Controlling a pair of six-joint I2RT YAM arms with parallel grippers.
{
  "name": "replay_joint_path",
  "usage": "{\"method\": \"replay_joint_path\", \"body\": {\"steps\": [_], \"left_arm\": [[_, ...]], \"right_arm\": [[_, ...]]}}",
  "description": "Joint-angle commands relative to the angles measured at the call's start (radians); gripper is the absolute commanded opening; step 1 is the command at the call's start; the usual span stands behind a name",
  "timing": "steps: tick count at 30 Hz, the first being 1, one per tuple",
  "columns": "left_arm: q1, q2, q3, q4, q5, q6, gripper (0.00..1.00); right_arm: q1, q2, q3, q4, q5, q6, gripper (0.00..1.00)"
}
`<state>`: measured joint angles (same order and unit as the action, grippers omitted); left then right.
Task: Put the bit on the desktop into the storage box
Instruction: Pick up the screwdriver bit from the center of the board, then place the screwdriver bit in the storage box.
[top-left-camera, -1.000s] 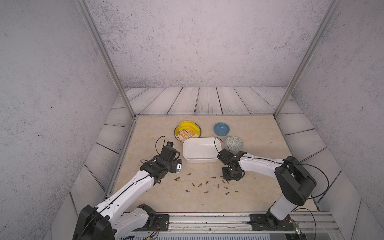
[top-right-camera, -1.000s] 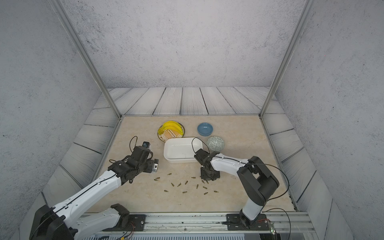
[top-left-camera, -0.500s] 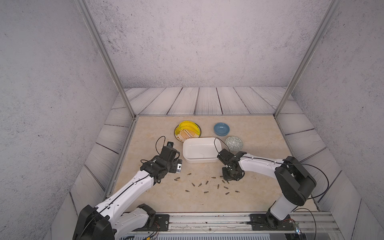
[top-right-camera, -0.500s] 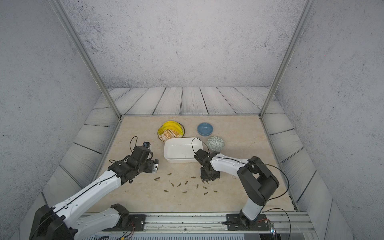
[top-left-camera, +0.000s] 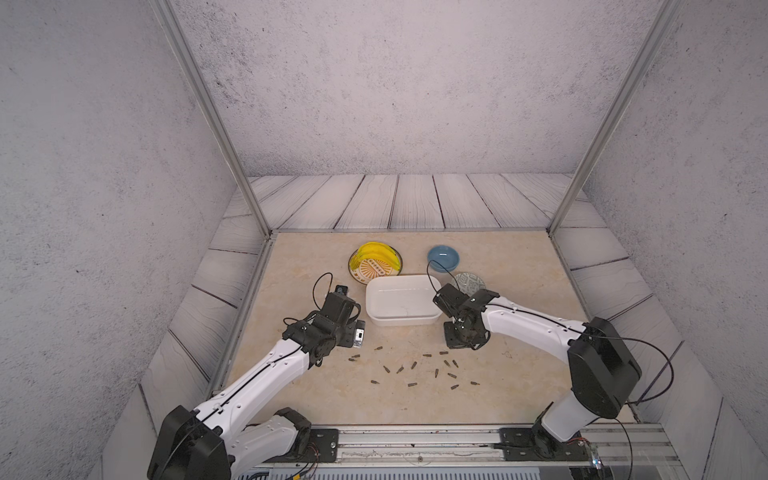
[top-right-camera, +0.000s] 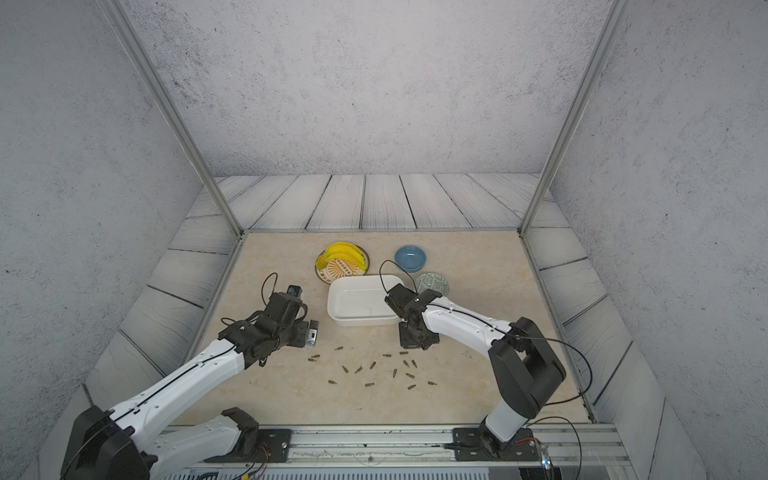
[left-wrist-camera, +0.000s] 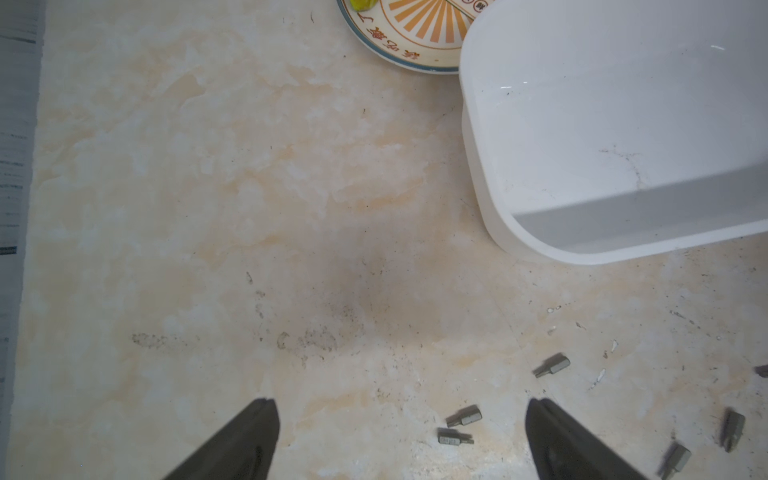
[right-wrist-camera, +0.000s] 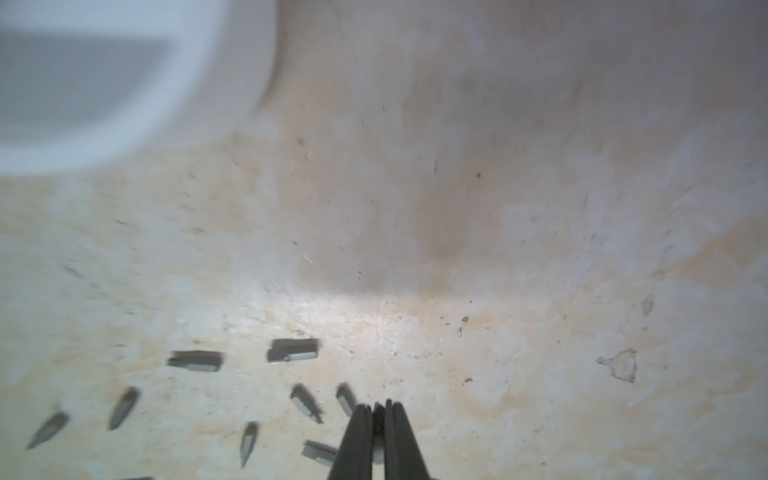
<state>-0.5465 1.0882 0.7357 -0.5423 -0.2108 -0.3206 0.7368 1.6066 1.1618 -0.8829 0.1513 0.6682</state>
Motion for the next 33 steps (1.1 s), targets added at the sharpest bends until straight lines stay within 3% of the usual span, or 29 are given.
{"method": "replay_joint_path", "body": {"steps": [1,14,24,30,33], "left_arm": [[-0.007,0.006,0.004,-0.029,0.038,-0.022,0.99],[-0.015,-0.002,-0.009,-0.096,0.099,-0.13,0.98],[-0.032,0.034,-0.089,-0.095,0.197,-0.257,0.88],[-0.07,0.132,-0.105,-0.06,0.163,-0.299,0.84],[-0.085,0.195,-0.083,-0.071,0.133,-0.298,0.84]], "right_arm": [[0.003,-0.021,0.119,-0.112,0.069,-0.054,0.1],[-0.017,0.282,0.549,-0.087,-0.035,-0.19,0.1],[-0.079,0.6,0.84,-0.155,-0.135,-0.281,0.1],[-0.084,0.669,0.872,-0.171,-0.153,-0.303,0.11],[-0.086,0.679,0.875,-0.176,-0.156,-0.304,0.15]]}}
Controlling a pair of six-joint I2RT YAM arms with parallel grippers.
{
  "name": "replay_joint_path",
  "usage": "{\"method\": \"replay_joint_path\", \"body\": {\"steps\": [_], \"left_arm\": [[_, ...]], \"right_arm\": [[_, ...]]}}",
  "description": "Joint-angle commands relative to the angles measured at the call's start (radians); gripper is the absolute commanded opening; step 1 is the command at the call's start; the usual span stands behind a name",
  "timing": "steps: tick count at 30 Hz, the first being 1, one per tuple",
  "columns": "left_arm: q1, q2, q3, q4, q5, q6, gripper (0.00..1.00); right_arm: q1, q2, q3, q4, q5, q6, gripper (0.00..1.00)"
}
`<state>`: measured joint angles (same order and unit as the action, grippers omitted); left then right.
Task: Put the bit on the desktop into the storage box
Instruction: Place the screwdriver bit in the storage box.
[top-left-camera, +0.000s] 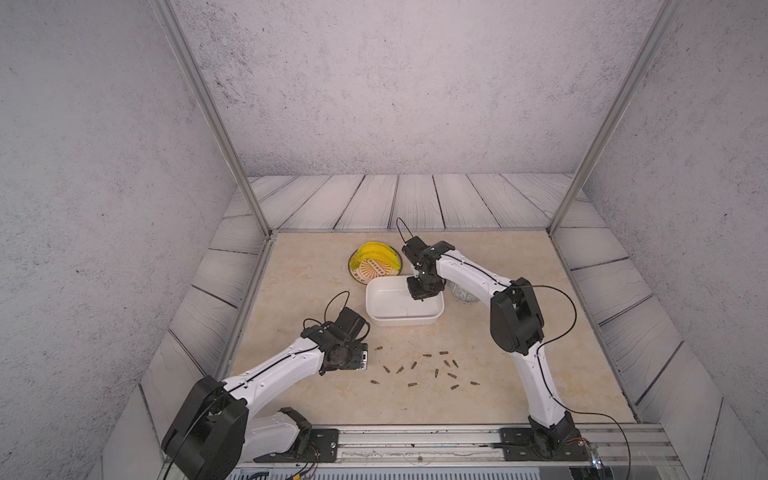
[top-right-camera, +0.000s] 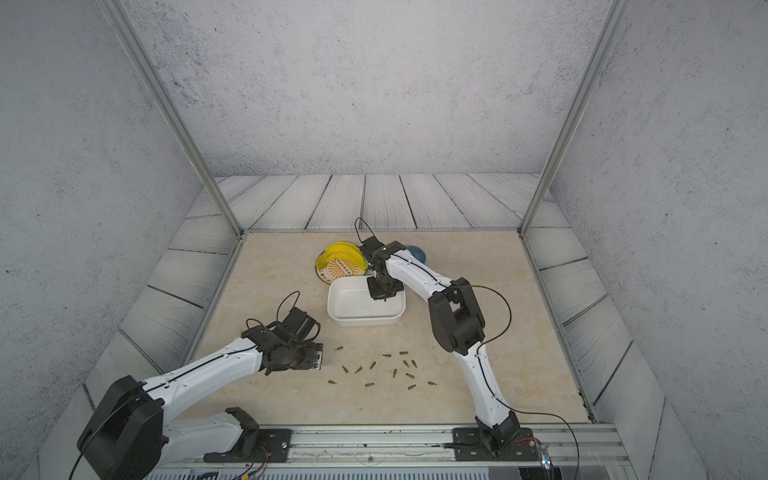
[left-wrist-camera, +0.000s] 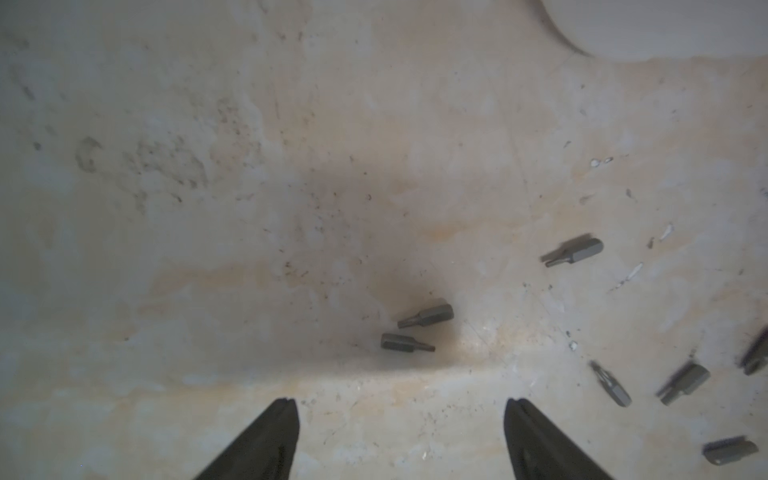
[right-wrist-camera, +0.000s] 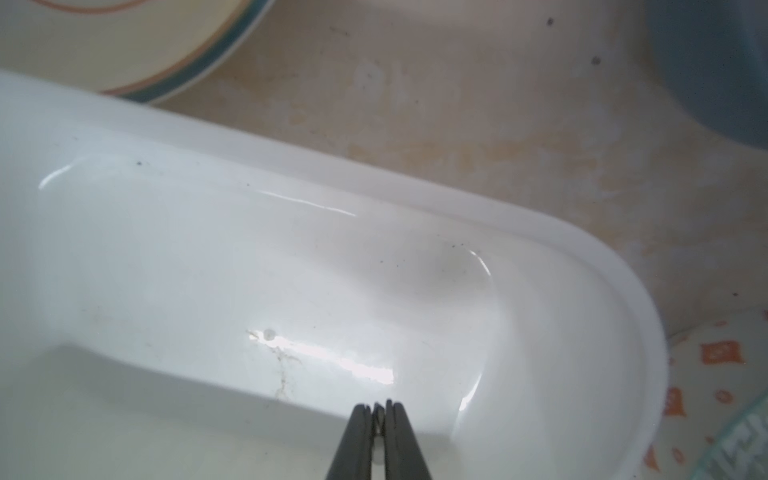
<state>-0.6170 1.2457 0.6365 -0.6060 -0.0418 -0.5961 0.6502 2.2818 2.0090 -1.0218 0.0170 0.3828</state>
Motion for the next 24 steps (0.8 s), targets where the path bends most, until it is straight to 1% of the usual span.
{"method": "replay_joint_path", "body": {"steps": [1,8,11,19,24], "left_arm": [[-0.016,0.054,0.018,-0.003,-0.039,-0.021,0.83],[-0.018,0.124,0.036,0.029,-0.087,-0.013,0.83],[-0.018,0.138,0.036,0.046,-0.103,-0.021,0.82],[-0.017,0.159,0.046,0.048,-0.19,-0.042,0.79],[-0.01,0.173,0.048,0.064,-0.191,-0.04,0.79]], "right_arm": [[-0.002,0.005,0.028,-0.035,-0.023,-0.019,0.17],[-0.004,0.027,0.052,-0.053,-0.016,-0.021,0.2],[-0.004,0.021,0.053,-0.056,-0.008,-0.022,0.25],[-0.004,-0.009,0.037,-0.064,0.006,-0.022,0.27],[-0.005,-0.023,0.036,-0.073,0.015,-0.027,0.27]]}}
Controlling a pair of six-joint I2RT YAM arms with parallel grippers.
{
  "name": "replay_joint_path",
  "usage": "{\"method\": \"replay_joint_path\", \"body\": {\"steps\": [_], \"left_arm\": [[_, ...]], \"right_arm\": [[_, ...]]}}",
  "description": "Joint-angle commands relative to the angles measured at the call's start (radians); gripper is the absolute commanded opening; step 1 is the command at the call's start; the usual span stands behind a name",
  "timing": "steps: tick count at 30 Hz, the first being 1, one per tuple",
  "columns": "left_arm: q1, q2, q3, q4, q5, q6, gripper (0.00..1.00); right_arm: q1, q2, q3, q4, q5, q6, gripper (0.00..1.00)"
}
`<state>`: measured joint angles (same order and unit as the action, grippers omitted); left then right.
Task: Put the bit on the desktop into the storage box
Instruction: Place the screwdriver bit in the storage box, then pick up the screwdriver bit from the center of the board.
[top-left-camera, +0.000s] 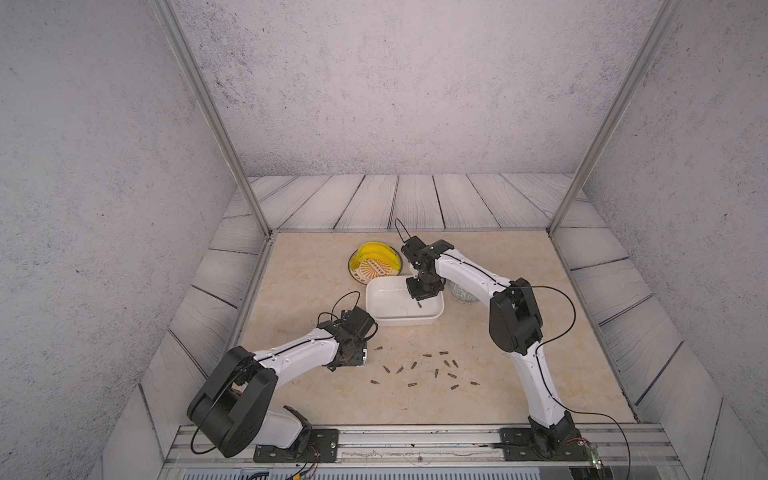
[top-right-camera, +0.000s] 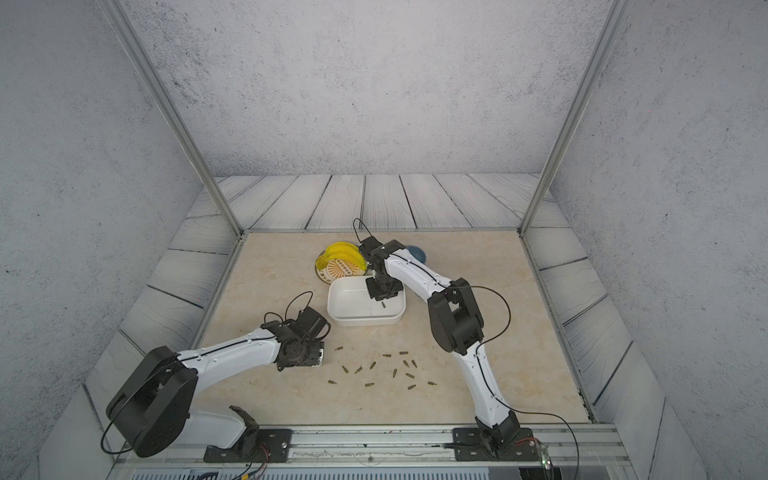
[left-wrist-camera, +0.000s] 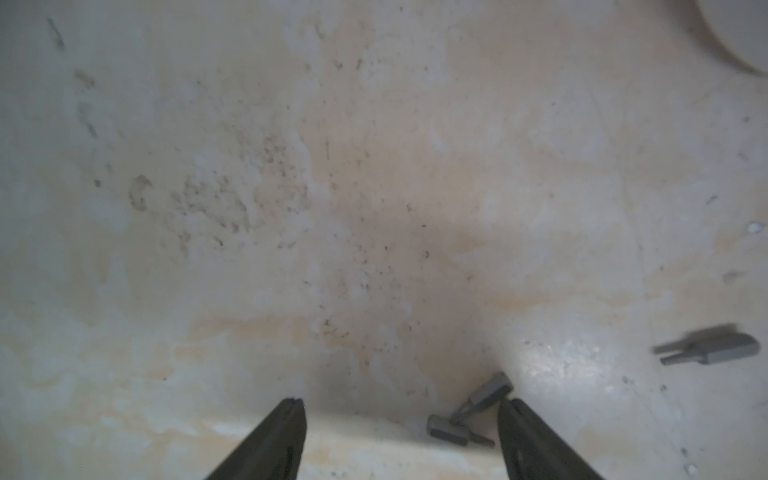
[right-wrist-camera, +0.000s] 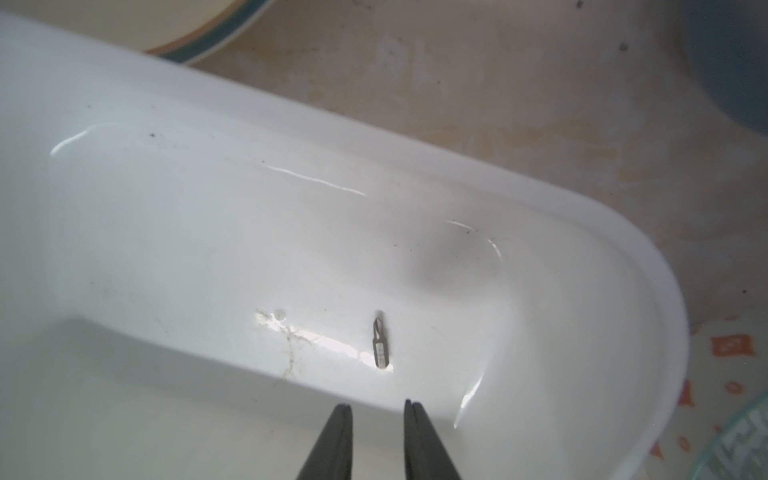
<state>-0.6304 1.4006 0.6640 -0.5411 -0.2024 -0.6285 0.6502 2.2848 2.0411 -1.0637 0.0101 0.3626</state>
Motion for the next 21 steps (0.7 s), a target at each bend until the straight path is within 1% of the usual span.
{"method": "replay_joint_path", "body": {"steps": [1,4,10,13,21], "left_arm": [[0.005,0.023,0.022,0.005,-0.031,-0.005,0.78],[0.012,0.045,0.03,0.009,-0.028,0.007,0.75],[0.027,0.056,0.03,0.038,-0.003,0.024,0.59],[0.036,0.062,0.031,0.046,0.012,0.032,0.53],[0.052,0.086,0.021,0.057,0.078,0.033,0.43]], "right_arm": [[-0.006,-0.029,0.004,-0.033,0.022,-0.008,0.27],[-0.007,-0.037,-0.001,-0.043,0.029,-0.01,0.27],[-0.006,-0.082,-0.042,-0.041,0.045,-0.007,0.27],[-0.006,-0.11,-0.053,-0.04,0.054,-0.007,0.27],[-0.01,-0.165,-0.052,-0.067,0.08,-0.003,0.27]]}}
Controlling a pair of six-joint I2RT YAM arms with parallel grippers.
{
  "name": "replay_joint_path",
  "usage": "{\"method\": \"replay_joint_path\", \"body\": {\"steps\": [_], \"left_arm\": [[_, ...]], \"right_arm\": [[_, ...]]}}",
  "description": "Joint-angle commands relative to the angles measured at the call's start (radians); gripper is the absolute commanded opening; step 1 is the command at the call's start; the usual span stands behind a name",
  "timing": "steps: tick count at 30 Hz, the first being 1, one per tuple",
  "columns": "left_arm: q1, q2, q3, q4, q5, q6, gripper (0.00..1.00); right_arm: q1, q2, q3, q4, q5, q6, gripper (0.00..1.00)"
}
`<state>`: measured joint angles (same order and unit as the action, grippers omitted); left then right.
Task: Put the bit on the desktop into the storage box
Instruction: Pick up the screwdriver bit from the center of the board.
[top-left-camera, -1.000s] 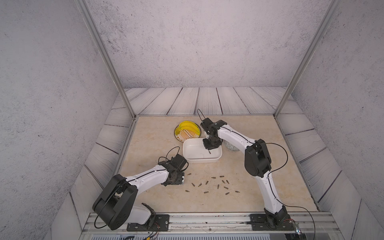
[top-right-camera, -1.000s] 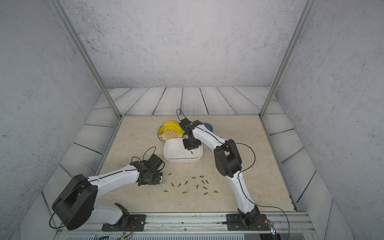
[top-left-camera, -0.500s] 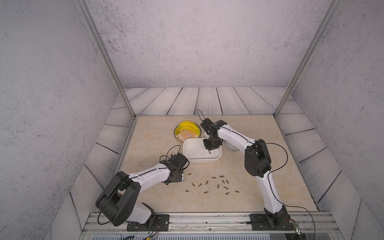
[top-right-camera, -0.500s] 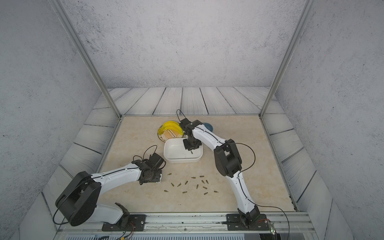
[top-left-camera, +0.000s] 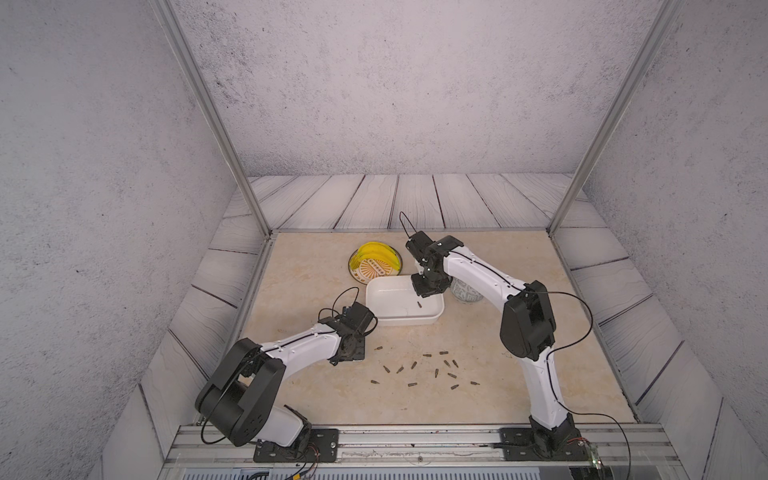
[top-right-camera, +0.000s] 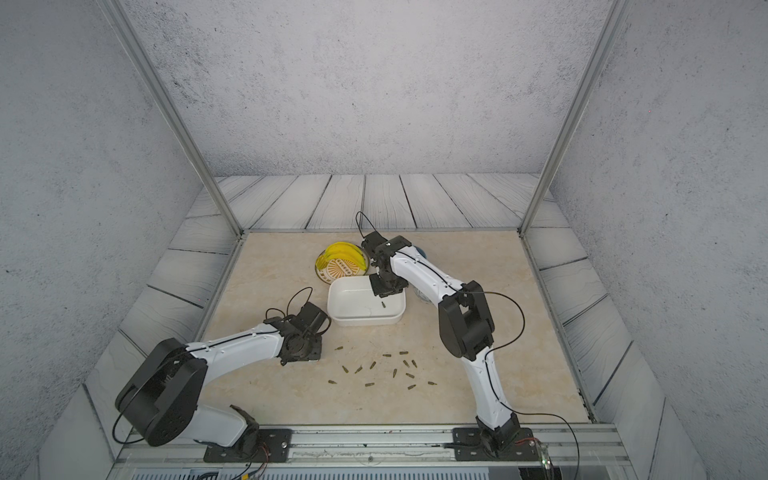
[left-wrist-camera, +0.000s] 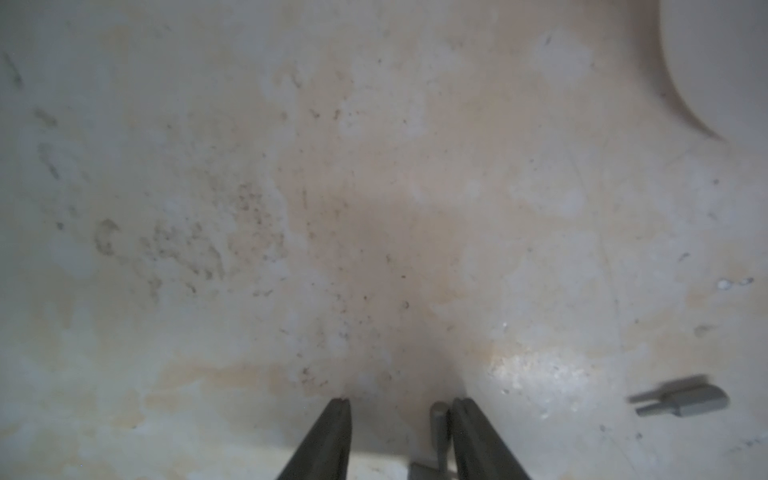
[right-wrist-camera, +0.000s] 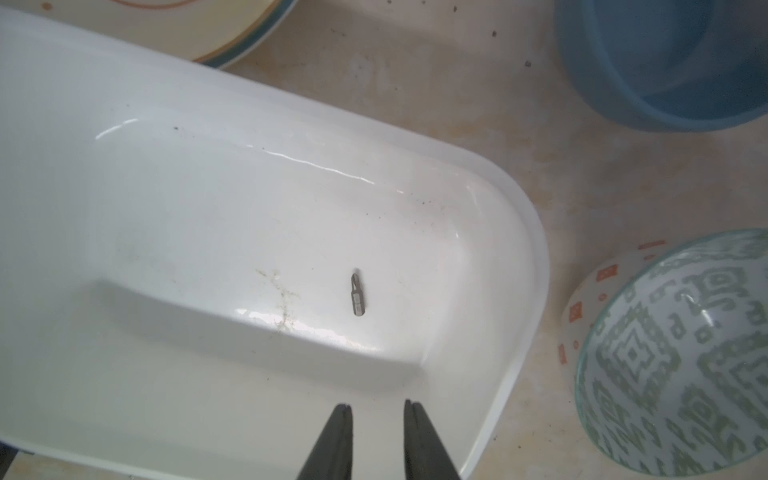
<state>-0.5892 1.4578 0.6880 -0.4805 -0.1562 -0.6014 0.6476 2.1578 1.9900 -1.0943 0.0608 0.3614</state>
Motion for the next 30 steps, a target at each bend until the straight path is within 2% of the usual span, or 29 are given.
{"method": "replay_joint_path", "body": {"steps": [1,13,30], "left_arm": [[0.011,0.032,-0.005,0.002,0.04,0.005,0.41],[0.026,0.063,0.005,0.007,0.103,0.014,0.23],[0.026,0.034,-0.005,-0.047,0.08,-0.001,0.21]], "right_arm": [[-0.006,-0.044,-0.002,-0.038,0.033,-0.002,0.27],[-0.015,-0.11,-0.032,-0.058,0.063,-0.001,0.27],[-0.031,-0.198,-0.108,-0.056,0.083,0.011,0.27]]}}
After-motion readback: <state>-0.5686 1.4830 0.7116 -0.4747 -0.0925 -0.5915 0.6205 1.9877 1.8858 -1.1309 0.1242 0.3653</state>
